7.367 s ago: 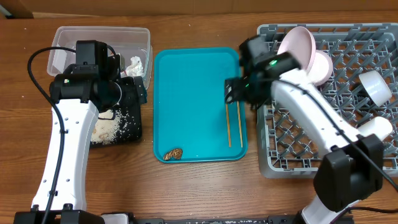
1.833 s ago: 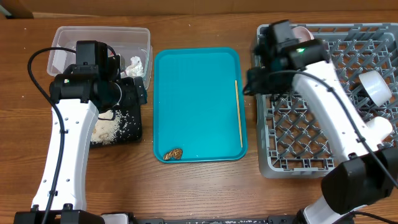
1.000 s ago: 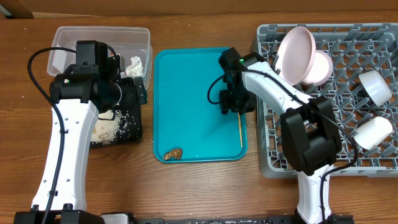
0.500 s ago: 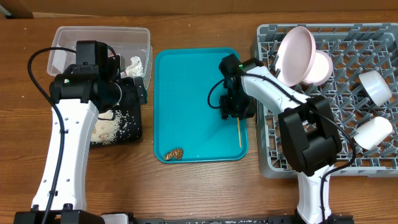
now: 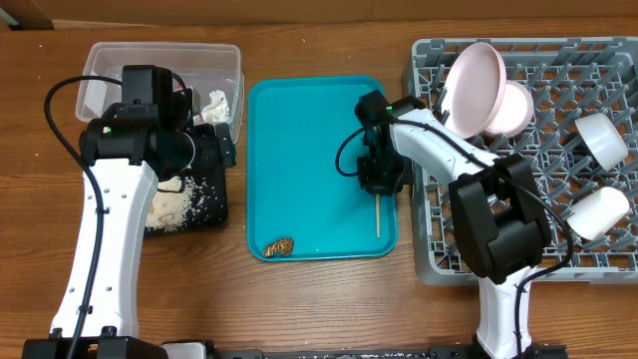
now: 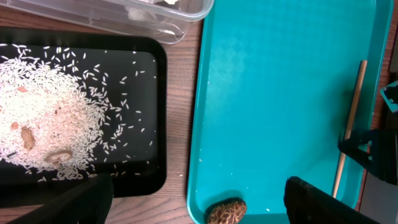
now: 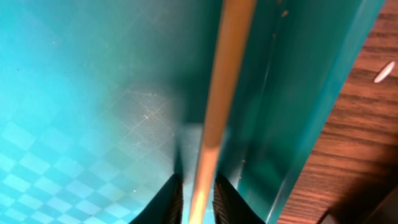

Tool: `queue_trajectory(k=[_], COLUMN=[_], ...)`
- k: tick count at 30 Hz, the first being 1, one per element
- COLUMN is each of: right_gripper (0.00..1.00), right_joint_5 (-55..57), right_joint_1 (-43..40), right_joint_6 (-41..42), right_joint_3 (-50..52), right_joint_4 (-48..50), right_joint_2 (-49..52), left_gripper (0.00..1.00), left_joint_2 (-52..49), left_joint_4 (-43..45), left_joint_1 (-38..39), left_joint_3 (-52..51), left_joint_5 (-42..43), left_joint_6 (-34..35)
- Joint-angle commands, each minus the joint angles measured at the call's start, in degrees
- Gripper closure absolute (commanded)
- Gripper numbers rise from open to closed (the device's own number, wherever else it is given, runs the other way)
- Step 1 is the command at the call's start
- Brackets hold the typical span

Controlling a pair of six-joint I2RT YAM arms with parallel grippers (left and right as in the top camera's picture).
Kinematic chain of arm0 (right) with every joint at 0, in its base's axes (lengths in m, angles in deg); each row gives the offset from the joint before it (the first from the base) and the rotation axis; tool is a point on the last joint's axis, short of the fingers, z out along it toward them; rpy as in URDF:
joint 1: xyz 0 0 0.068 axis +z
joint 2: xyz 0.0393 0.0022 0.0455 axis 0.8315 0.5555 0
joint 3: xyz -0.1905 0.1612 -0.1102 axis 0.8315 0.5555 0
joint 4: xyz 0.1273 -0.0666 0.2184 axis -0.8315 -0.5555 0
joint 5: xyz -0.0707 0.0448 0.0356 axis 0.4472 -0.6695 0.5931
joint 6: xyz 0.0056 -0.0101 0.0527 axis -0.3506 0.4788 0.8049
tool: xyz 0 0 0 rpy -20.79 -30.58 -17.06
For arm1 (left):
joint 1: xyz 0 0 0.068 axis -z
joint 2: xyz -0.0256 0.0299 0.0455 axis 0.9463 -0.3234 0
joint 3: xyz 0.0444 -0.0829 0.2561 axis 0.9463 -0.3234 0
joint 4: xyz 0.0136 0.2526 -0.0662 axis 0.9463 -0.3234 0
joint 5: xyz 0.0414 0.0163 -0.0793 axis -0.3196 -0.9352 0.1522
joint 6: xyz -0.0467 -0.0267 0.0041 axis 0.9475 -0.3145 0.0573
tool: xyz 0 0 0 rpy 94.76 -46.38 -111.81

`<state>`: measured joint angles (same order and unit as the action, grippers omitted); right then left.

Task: Sort waste into correct bins and load items into the dishwasher
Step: 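Lower the right gripper and grasp the remaining wooden chopstick, then carry the chopstick right and drop it into the rack slot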

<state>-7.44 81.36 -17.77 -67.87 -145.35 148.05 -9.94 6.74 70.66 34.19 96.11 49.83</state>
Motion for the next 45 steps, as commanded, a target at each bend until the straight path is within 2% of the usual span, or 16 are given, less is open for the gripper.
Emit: queue_trajectory(k=[1, 10, 18, 29, 37, 45], right_gripper=[0.84, 0.96, 0.96, 0.96, 0.96, 0.96], right_joint_5=[-0.2, -3.2, -3.7, 6.4, 9.4, 8.0], right_joint_1=[0.0, 0.0, 0.0, -2.1, -8.6, -12.4], right_joint_6=[0.1, 0.1, -0.2, -3.8, -8.0, -8.2], right_joint_3=[1.7, 1.7, -2.7, -14.3, -11.8, -2.5], right_joint_4=[0.6, 0.4, -4.3, -11.9, -17.7, -15.5], right_joint_2=[1.1, 1.1, -1.9, -16.7, -18.5, -18.5], left_gripper=[0.11, 0.11, 0.11, 0.11, 0.11, 0.11], left_joint_2=[-0.1, -0.1, -0.1, -0.1, -0.1, -0.1], left_joint_4=[0.1, 0.1, 0.0, 0.0, 0.0, 0.0], left_joint_1=[0.1, 0.1, 0.1, 0.1, 0.1, 0.1], left_joint_3=[1.0, 1.0, 1.0, 1.0, 1.0, 1.0], left_joint_5=[0.7, 0.7, 0.7, 0.7, 0.7, 0.7], left_joint_6=[0.8, 0.8, 0.8, 0.8, 0.8, 0.8])
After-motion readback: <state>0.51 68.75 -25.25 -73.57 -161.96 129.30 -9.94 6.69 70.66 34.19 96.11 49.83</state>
